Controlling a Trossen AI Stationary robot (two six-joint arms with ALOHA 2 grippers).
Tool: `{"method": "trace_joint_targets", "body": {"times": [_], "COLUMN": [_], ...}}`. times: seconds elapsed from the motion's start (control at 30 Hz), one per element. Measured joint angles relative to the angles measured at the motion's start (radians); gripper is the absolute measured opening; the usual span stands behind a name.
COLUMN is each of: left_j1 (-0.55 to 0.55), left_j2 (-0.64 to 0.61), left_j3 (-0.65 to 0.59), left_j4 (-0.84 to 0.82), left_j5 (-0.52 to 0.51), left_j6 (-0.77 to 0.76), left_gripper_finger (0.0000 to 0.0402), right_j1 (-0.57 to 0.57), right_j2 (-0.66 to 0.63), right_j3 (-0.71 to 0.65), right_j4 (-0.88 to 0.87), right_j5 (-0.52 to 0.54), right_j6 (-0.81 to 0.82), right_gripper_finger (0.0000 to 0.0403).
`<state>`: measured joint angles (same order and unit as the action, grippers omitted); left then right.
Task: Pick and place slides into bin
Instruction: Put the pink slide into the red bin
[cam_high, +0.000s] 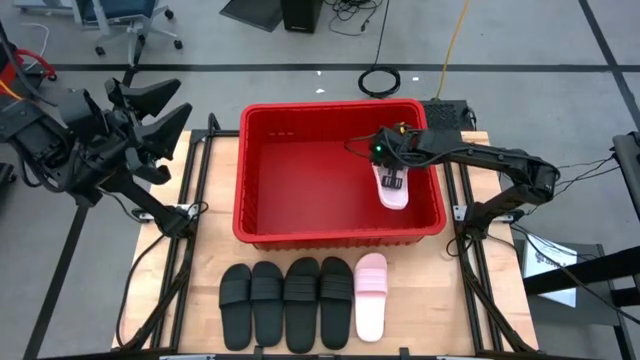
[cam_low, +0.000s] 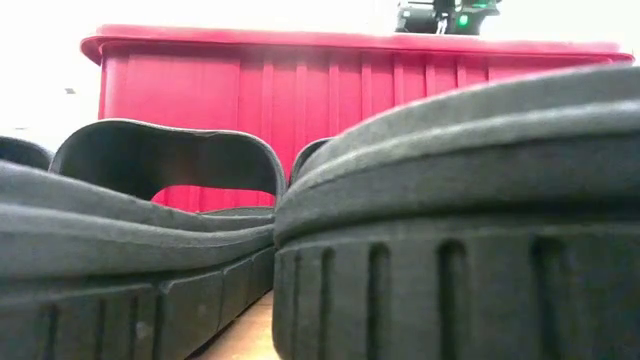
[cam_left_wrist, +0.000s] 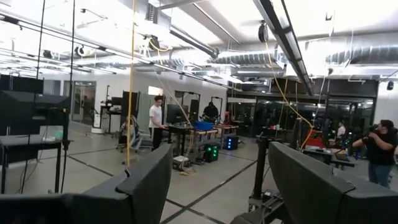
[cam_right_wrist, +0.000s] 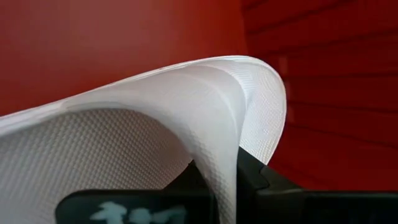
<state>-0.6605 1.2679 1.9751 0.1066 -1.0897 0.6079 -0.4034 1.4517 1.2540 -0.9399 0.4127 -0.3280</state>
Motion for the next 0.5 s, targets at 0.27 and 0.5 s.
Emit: {"method": "trace_joint_targets", "body": {"times": [0.27,0.5], "left_j1": [0.0,0.0], "left_j2": [-0.014,-0.014], "left_j3": [0.0,0.0], "left_j4": [-0.005,-0.007], "left_j5": [-0.001,-0.008], "left_j6": [0.029,0.051], "left_gripper_finger": [0.0273,0.0273], "right_j1": [-0.016,-0.02], "right_j2": [-0.005,-0.005], "right_j3": [-0.081,-0.141], "right_j4": [0.089,0.169], "right_j5": [0.003,0.003], "right_j6": [-0.06,-0.102], "right_gripper_finger": [0.0004,0.0004]}}
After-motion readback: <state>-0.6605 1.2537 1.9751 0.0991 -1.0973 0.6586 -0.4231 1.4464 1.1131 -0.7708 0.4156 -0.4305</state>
